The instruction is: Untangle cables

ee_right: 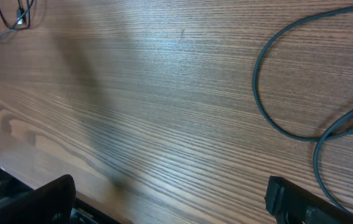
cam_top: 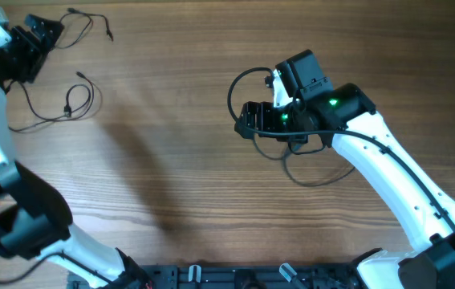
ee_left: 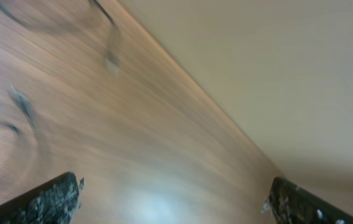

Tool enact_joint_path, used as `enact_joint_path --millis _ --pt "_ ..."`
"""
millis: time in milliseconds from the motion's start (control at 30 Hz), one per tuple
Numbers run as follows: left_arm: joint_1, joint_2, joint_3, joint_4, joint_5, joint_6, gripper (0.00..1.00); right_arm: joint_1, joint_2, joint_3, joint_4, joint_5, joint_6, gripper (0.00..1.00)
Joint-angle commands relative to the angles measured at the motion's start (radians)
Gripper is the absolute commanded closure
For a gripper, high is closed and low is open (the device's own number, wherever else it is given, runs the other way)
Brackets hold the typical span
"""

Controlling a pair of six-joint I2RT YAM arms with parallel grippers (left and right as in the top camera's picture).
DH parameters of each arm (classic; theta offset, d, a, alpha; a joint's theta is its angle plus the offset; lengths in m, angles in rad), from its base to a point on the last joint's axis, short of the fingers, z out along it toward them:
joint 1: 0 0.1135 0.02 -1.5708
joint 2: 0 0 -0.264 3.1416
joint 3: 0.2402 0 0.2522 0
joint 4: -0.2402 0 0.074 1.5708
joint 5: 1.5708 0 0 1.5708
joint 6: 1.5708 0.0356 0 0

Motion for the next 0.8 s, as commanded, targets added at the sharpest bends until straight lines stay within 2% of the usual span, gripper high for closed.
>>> enact_joint_path --millis 0,67,167,233,400,500,767 --pt "-0.052 0.006 -0.008 -0.209 0.191 -0.026 0.00 0.008 0.018 -0.006 0.002 0.014 -0.015 0.00" --pt "-0.083 0.008 -0.013 -0.338 0.192 0.088 0.00 0.006 0.018 -0.006 0.000 0.024 -0.016 0.00" --pt "-0.147 0.008 -0.014 -0.533 0.192 0.312 0.11 0.006 0.018 -0.006 -0.012 0.032 -0.018 0.00" --pt "-0.220 0.008 -0.014 -0.633 0.191 0.419 0.11 0.005 0.018 -0.006 -0.043 0.032 -0.014 0.00" --pt "-0.378 0.008 -0.014 -0.673 0.182 0.434 0.00 -0.023 0.010 -0.006 -0.099 0.033 -0.015 0.00" --pt "-0.458 0.008 -0.014 -0.677 0.170 0.429 0.00 -0.081 -0.013 -0.006 -0.138 0.035 -0.015 0.00" --pt "-0.633 0.003 -0.015 -0.744 0.065 0.426 0.00 -0.390 -0.131 -0.006 -0.307 0.036 -0.121 0.00"
